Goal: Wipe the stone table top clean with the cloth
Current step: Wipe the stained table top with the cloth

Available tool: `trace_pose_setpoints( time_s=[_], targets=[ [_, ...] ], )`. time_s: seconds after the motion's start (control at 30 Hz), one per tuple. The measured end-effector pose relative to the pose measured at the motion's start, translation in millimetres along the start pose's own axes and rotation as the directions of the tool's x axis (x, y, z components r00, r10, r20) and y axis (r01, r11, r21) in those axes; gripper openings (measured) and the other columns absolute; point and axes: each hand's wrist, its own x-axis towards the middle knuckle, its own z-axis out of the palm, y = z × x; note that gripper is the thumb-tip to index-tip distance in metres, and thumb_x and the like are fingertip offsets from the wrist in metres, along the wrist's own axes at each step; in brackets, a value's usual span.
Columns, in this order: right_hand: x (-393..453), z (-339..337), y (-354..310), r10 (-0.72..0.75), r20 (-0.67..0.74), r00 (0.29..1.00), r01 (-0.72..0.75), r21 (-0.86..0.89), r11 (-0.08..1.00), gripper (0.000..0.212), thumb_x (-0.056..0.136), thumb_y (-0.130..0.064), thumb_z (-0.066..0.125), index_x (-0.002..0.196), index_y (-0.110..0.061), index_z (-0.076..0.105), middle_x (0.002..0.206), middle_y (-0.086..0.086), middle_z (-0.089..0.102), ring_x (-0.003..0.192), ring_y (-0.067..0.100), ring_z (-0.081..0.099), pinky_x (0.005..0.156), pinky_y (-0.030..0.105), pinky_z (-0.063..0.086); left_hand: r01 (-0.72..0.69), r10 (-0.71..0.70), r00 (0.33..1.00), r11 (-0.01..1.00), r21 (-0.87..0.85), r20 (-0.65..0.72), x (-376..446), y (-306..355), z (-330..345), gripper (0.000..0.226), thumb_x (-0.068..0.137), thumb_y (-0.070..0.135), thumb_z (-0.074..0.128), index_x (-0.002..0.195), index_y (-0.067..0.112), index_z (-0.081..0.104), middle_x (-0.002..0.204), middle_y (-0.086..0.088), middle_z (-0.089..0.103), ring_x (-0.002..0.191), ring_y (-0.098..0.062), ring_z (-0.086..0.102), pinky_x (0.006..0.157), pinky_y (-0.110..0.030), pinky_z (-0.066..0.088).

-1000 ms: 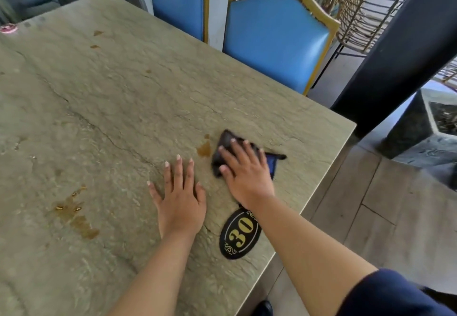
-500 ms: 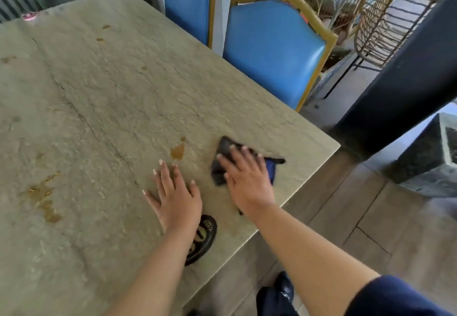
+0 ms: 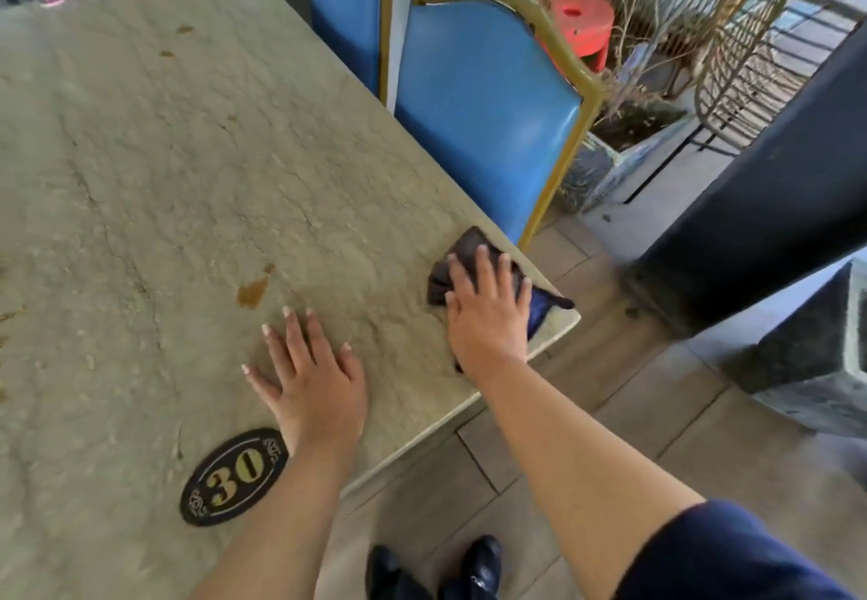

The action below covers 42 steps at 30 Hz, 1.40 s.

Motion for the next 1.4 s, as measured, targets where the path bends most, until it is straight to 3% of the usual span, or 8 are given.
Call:
trace_pose_setpoints(
  time_s=[0.2, 0.43, 0.53, 0.77, 0.9, 1.0, 1.23, 1.4],
  targets=[
    [-41.1, 8.1, -4.4, -0.644, 0.094, 0.759, 0.645, 0.027, 0.764, 0.046, 0.097, -0.042, 0.029, 0.143, -0.043, 0.031, 0.157, -0.007, 0.023, 0.147, 0.022, 0.013, 0.118, 0.051, 0.007, 0.02, -0.02, 1.0, 1.0, -0.017, -0.003, 0.9, 2.4, -1.5, 0.063, 0.097, 0.043, 0.014, 0.154, 0.018, 0.006, 0.163, -0.002, -0.004, 0.149, -0.026, -0.01, 0.116, -0.062, 0.001],
    [52.9, -0.5, -18.9, -0.063, 0.013, 0.998, 0.063, -0.009, 0.998, 0.048, 0.101, -0.043, 0.021, 0.148, -0.037, 0.019, 0.161, 0.001, 0.008, 0.147, 0.028, -0.004, 0.114, 0.059, -0.004, 0.014, -0.014, 1.0, 0.999, -0.031, -0.01, 1.0, 0.6, 2.1, 0.064, 0.097, 0.044, 0.012, 0.154, 0.022, -0.005, 0.162, -0.001, -0.01, 0.148, -0.024, -0.015, 0.116, -0.061, -0.002],
    [57.3, 6.4, -58.2, -0.111, 0.053, 0.992, 0.111, 0.007, 0.994, 0.05, 0.101, -0.041, 0.02, 0.15, -0.034, 0.014, 0.161, 0.001, 0.004, 0.147, 0.027, -0.007, 0.114, 0.059, -0.006, 0.011, -0.012, 0.999, 0.999, -0.045, -0.029, 1.8, -2.8, 2.5, 0.065, 0.095, 0.046, 0.008, 0.154, 0.023, -0.006, 0.162, 0.0, -0.009, 0.148, -0.022, -0.015, 0.117, -0.057, -0.005],
    [12.8, 16.3, -49.6, -0.764, 0.137, 0.63, 0.768, 0.035, 0.639, 0.047, 0.096, -0.043, 0.027, 0.141, -0.038, 0.038, 0.155, -0.008, 0.029, 0.146, 0.018, 0.018, 0.118, 0.047, 0.011, 0.189, -0.202, 0.979, 0.955, -0.227, -0.035, 16.3, -32.2, -20.4, 0.062, 0.098, 0.035, 0.035, 0.154, 0.021, 0.013, 0.162, 0.003, 0.009, 0.147, -0.018, 0.014, 0.12, -0.047, -0.001],
    [52.2, 14.7, -64.3, -0.421, 0.059, 0.905, 0.422, -0.001, 0.907, 0.047, 0.1, -0.04, 0.028, 0.147, -0.036, 0.028, 0.159, -0.004, 0.018, 0.147, 0.021, 0.009, 0.117, 0.048, 0.006, 0.233, -0.235, 0.972, 0.964, -0.124, 0.001, 42.5, -75.1, -22.1, 0.062, 0.098, 0.052, 0.021, 0.153, 0.034, 0.001, 0.163, 0.006, -0.004, 0.149, -0.016, -0.009, 0.117, -0.054, -0.011],
    [56.8, 22.5, -115.0, -0.282, 0.084, 0.956, 0.285, -0.03, 0.958, 0.051, 0.101, -0.04, 0.021, 0.151, -0.035, 0.01, 0.161, -0.003, 0.003, 0.148, 0.021, -0.004, 0.117, 0.052, -0.001, 0.208, -0.209, 0.978, 0.972, -0.111, -0.005, 46.6, -88.9, -19.0, 0.062, 0.096, 0.057, 0.012, 0.151, 0.038, -0.009, 0.162, 0.009, -0.009, 0.147, -0.013, -0.015, 0.115, -0.056, -0.013],
    [19.1, 21.1, -106.3, -0.811, 0.199, 0.55, 0.819, 0.059, 0.57, 0.047, 0.1, -0.039, 0.025, 0.147, -0.034, 0.028, 0.159, -0.008, 0.017, 0.147, 0.012, 0.004, 0.12, 0.043, 0.007, 0.211, -0.218, 0.975, 0.969, -0.127, -0.041, 47.8, -85.2, -15.4, 0.065, 0.096, 0.053, 0.009, 0.154, 0.025, -0.006, 0.162, 0.009, -0.01, 0.147, -0.011, -0.016, 0.116, -0.06, -0.006],
    [84.8, 23.0, -113.3, -0.547, 0.085, 0.833, 0.55, -0.012, 0.835, 0.046, 0.101, -0.037, 0.027, 0.147, -0.032, 0.028, 0.159, -0.003, 0.02, 0.147, 0.017, 0.01, 0.119, 0.046, 0.01, 0.212, -0.213, 0.977, 0.974, -0.081, -0.006, 47.8, -85.5, -14.8, 0.066, 0.095, 0.054, 0.002, 0.15, 0.026, -0.018, 0.158, 0.009, -0.025, 0.144, -0.011, -0.026, 0.114, -0.061, -0.009]
  ],
)
